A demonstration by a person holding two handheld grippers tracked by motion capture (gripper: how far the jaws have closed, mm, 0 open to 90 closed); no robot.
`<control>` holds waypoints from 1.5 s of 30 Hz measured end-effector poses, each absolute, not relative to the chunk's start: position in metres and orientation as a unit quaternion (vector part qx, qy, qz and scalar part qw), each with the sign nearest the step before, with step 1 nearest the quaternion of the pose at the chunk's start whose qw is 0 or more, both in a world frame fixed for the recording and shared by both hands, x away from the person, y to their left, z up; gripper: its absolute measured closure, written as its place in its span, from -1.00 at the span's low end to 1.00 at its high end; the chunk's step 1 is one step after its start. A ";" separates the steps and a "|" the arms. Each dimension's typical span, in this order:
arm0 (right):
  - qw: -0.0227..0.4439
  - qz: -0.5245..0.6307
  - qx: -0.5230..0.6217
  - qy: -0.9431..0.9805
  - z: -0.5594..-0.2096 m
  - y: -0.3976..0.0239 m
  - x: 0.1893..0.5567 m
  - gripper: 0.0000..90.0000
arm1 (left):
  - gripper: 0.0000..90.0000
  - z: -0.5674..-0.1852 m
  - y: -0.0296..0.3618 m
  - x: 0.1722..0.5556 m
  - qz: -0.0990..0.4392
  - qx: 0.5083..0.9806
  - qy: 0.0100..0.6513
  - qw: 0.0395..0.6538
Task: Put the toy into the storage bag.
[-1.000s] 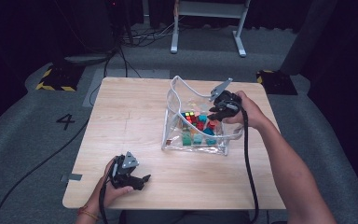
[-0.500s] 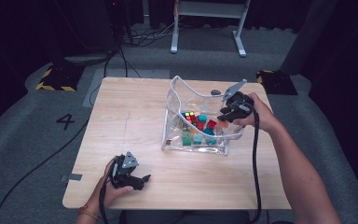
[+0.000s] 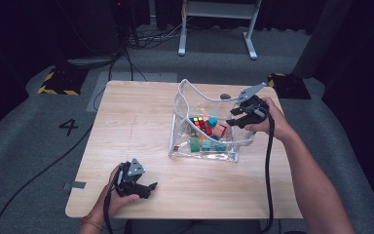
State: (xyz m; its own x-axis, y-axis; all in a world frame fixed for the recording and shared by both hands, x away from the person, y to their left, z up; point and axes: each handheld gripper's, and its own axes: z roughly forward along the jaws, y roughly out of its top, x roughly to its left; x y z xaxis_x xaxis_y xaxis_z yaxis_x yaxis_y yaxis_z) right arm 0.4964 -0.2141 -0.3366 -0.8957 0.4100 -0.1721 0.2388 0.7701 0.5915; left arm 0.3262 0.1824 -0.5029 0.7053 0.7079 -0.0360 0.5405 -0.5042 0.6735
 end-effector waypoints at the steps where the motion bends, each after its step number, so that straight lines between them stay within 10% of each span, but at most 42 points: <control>1: 0.148 0.293 0.178 0.927 -0.336 -0.215 0.496 0.09 | -0.75 -0.503 0.182 0.326 0.123 0.858 0.363 0.341; 14: 0.201 0.355 0.221 0.886 -0.323 -0.227 0.481 -0.40 | -0.75 -0.503 0.182 0.326 0.124 0.858 0.363 0.341; 45: 0.251 0.403 0.242 0.846 -0.302 -0.254 0.432 -0.43 | -0.75 -0.503 0.182 0.327 0.128 0.857 0.364 0.341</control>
